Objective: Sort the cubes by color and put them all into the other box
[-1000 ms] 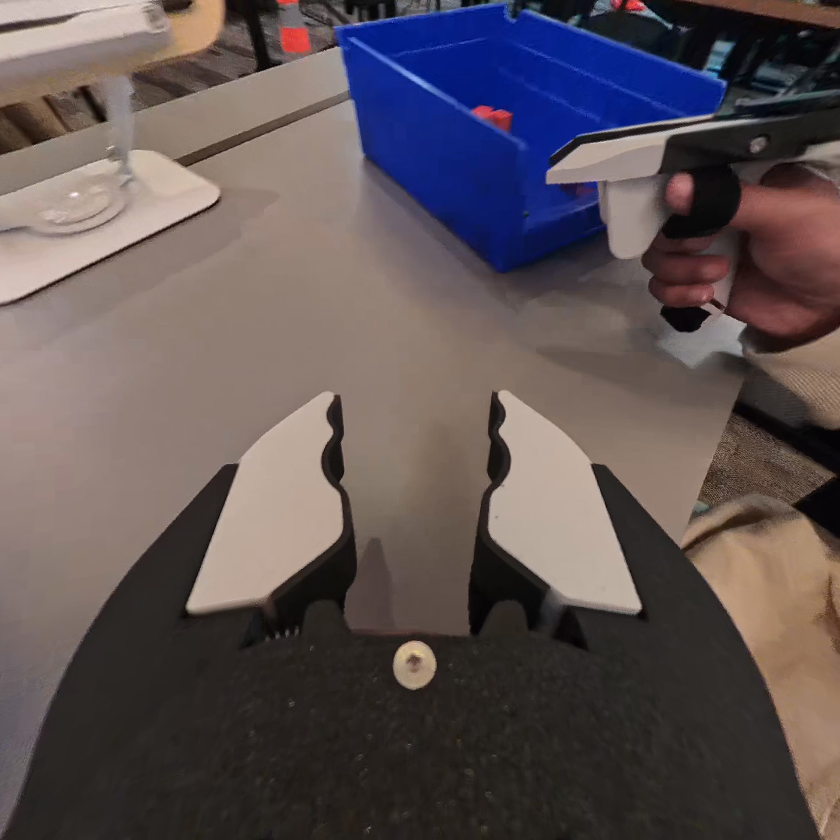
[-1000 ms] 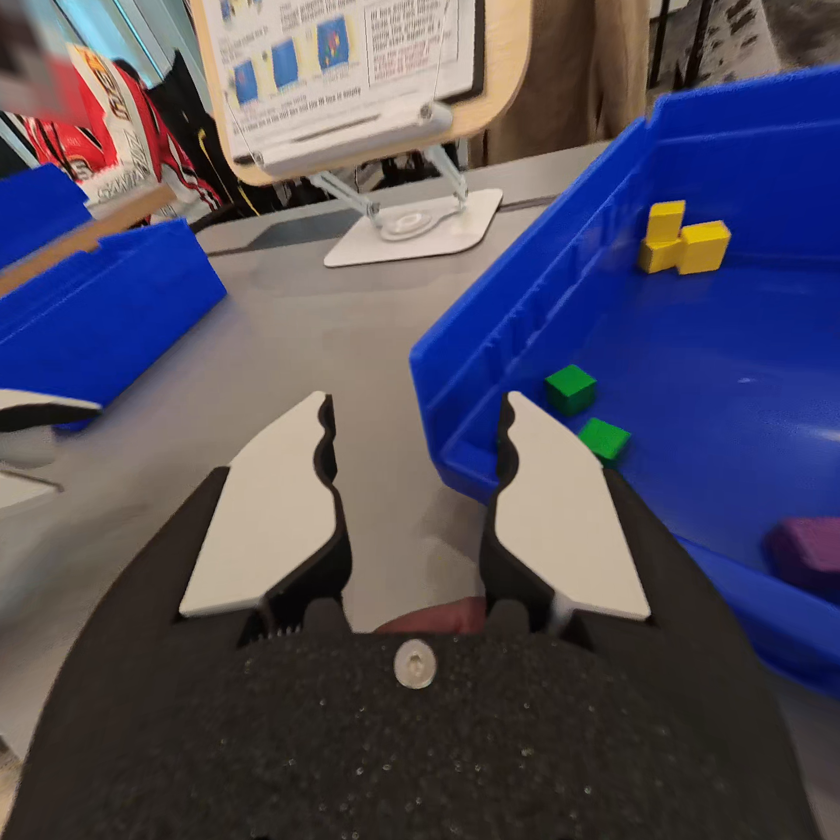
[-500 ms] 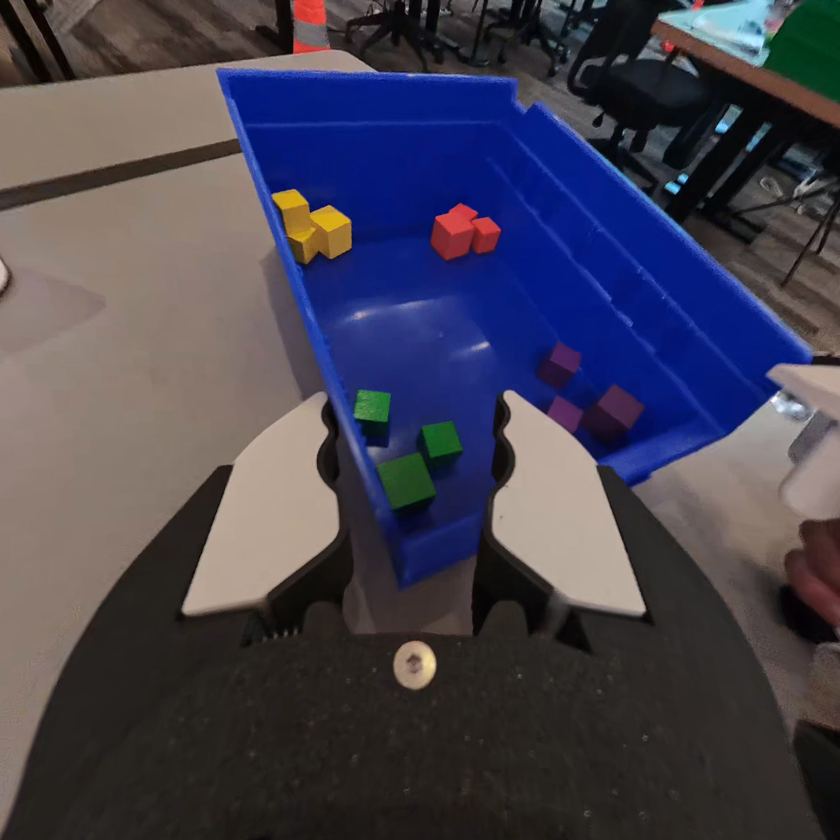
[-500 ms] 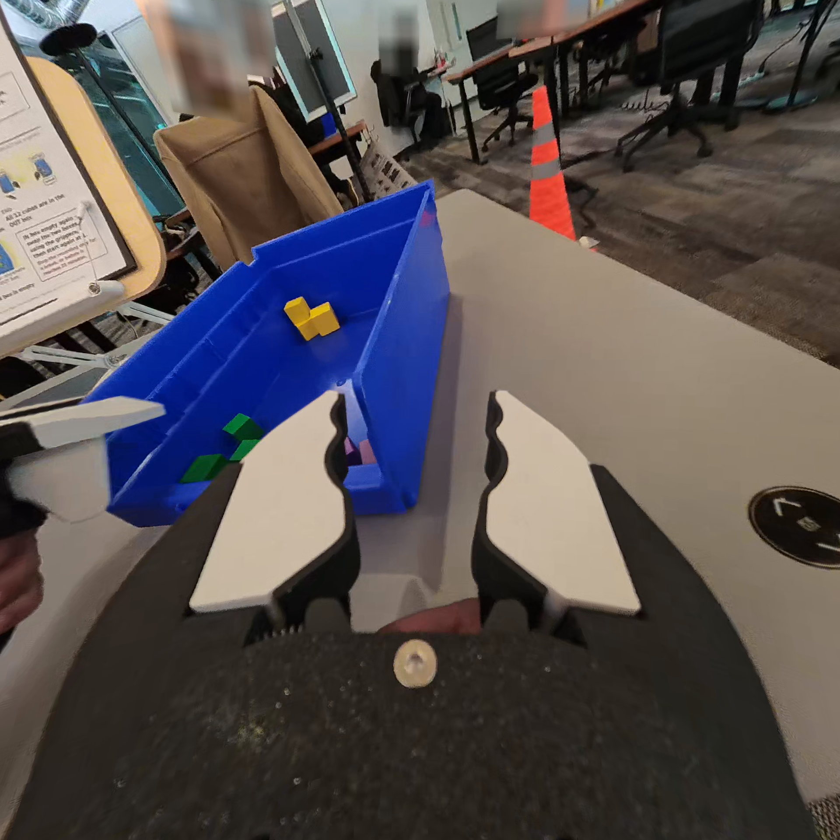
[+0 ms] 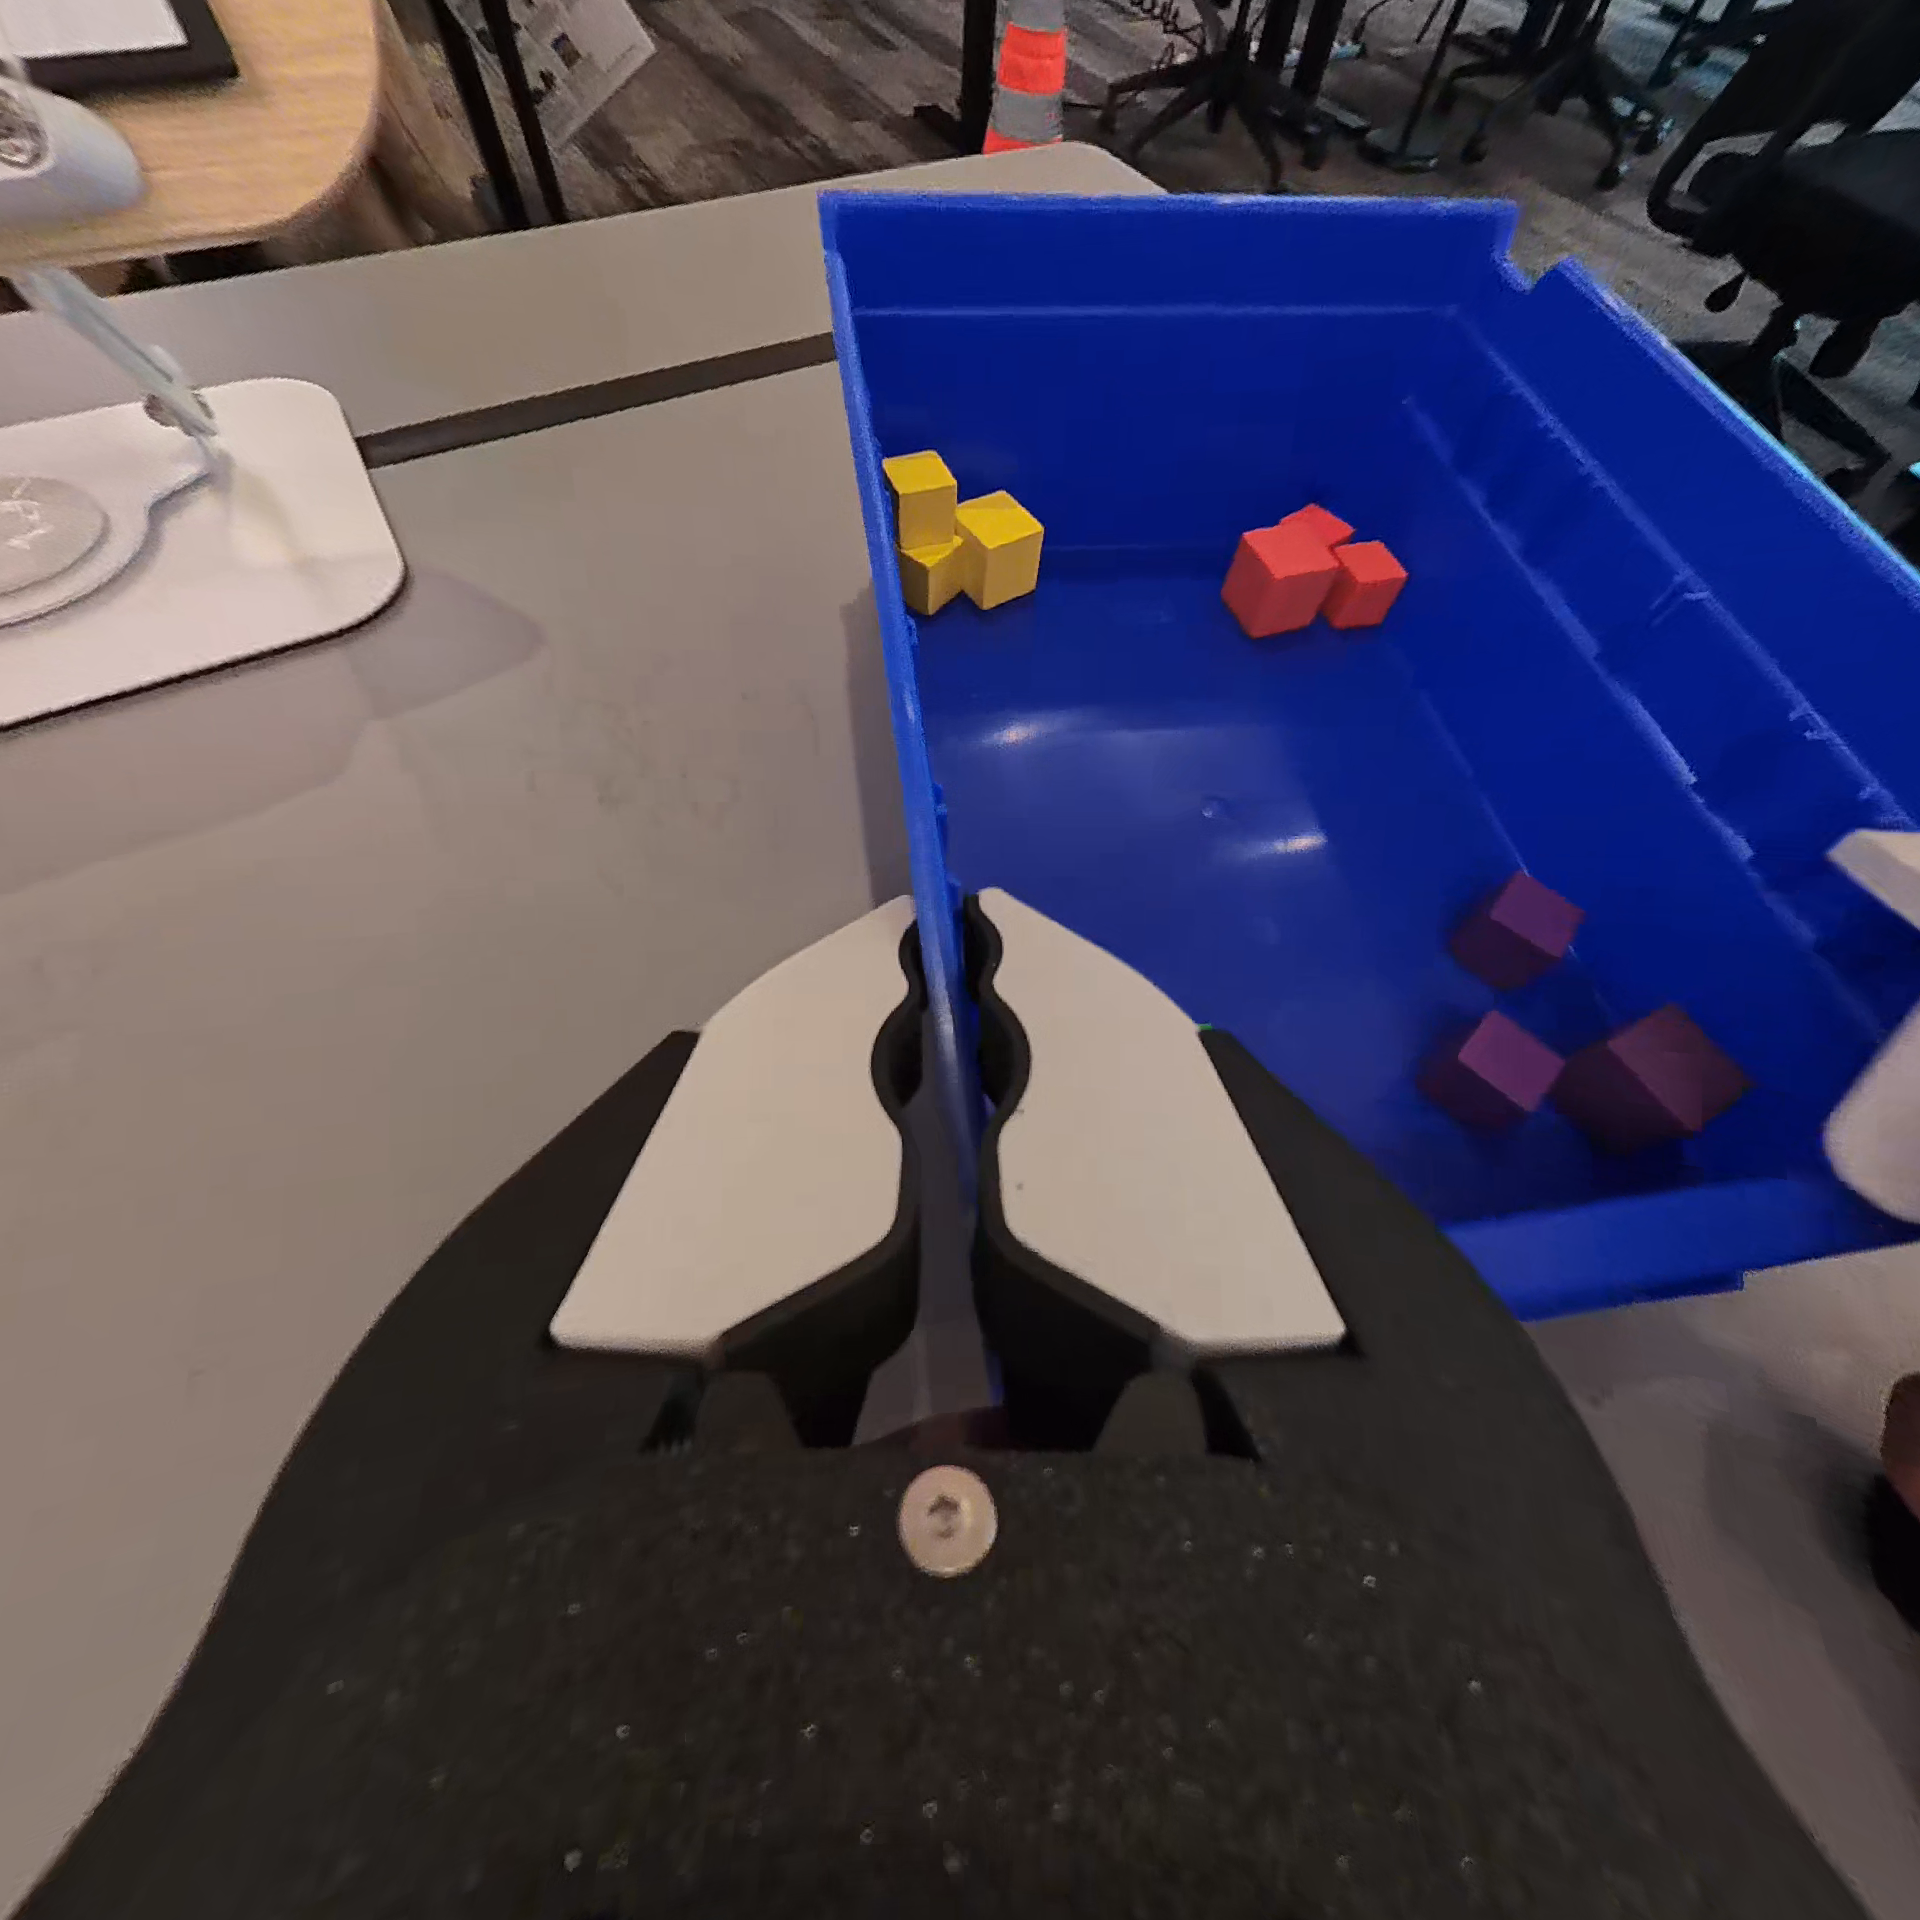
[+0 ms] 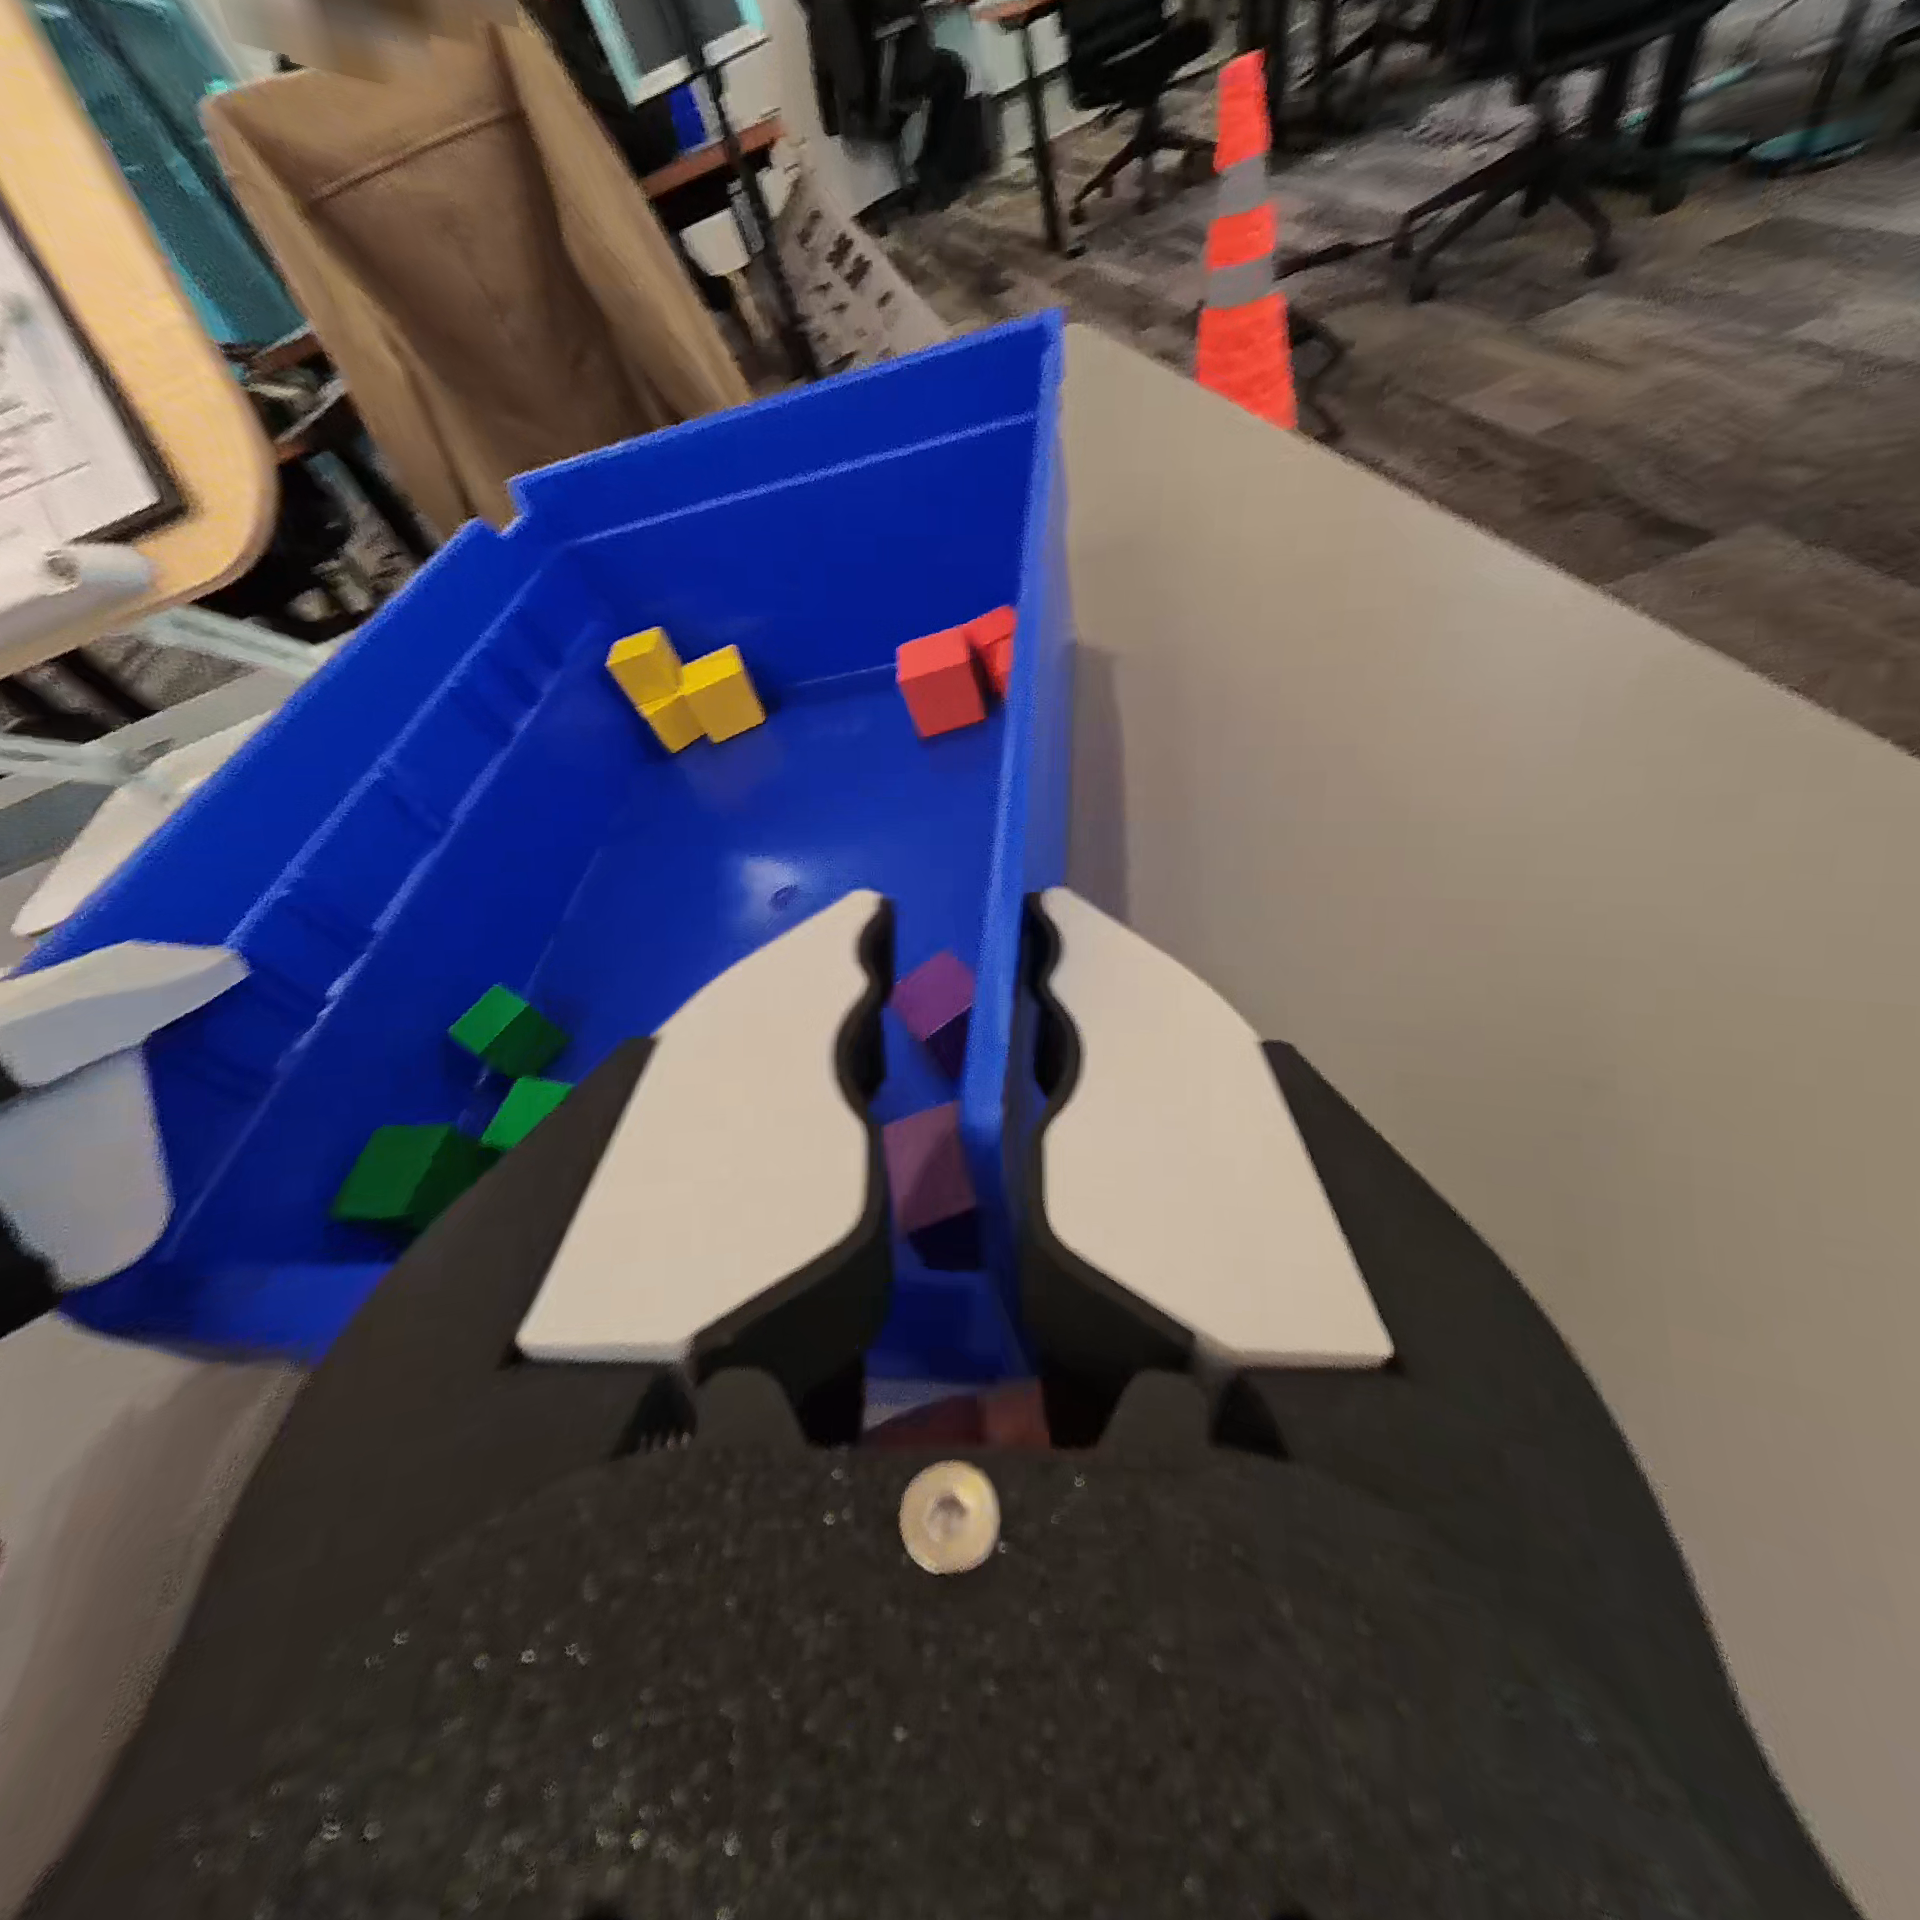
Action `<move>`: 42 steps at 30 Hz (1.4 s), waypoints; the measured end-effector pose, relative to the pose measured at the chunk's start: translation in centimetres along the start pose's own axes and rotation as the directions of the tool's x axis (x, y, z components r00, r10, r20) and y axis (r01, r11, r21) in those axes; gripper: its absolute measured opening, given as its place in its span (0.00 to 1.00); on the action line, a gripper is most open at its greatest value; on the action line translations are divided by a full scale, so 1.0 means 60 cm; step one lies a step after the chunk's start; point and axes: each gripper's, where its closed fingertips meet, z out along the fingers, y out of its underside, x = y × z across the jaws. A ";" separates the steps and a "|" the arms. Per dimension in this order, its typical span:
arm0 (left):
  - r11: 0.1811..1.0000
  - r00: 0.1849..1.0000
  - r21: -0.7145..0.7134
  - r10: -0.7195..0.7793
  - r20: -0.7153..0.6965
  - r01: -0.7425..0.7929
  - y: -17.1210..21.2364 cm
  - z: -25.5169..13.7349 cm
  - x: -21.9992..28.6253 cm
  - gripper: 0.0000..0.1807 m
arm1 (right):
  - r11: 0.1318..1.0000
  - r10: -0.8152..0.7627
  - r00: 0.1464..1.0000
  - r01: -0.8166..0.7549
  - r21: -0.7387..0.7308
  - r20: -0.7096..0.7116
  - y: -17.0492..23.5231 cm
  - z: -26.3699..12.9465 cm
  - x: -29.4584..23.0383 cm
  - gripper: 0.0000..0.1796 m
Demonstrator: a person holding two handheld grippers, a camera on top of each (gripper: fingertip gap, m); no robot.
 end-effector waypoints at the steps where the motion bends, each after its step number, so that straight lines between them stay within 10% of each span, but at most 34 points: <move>1: 1.000 1.000 0.014 -0.006 0.004 0.006 -0.001 -0.007 -0.002 0.02 | 1.000 0.005 1.000 -0.004 0.016 -0.031 -0.002 -0.006 0.004 0.07; 14: 0.985 0.983 0.112 0.113 0.146 -0.130 0.039 -0.197 -0.134 0.02 | 0.995 0.040 0.988 -0.052 0.082 0.147 0.042 -0.105 -0.164 0.04; 26: 0.996 0.934 0.075 -0.078 0.350 0.055 0.148 -0.351 -0.378 0.02 | 0.996 -0.051 0.930 0.075 -0.052 0.365 0.147 -0.110 -0.447 0.05; 35: 0.980 0.951 0.106 -0.191 0.243 0.169 0.167 -0.359 -0.405 0.15 | 0.988 -0.103 0.886 0.145 -0.060 0.451 0.171 -0.096 -0.490 0.10; 38: 0.959 0.957 0.175 -0.248 0.152 0.221 0.159 -0.414 -0.398 0.24 | 0.982 -0.153 0.857 0.188 -0.022 0.492 0.163 -0.123 -0.474 0.27; 42: 0.940 0.932 0.284 -0.261 0.250 0.187 0.164 -0.534 -0.470 0.26 | 0.977 -0.215 0.769 0.175 0.126 0.602 0.134 -0.203 -0.450 0.26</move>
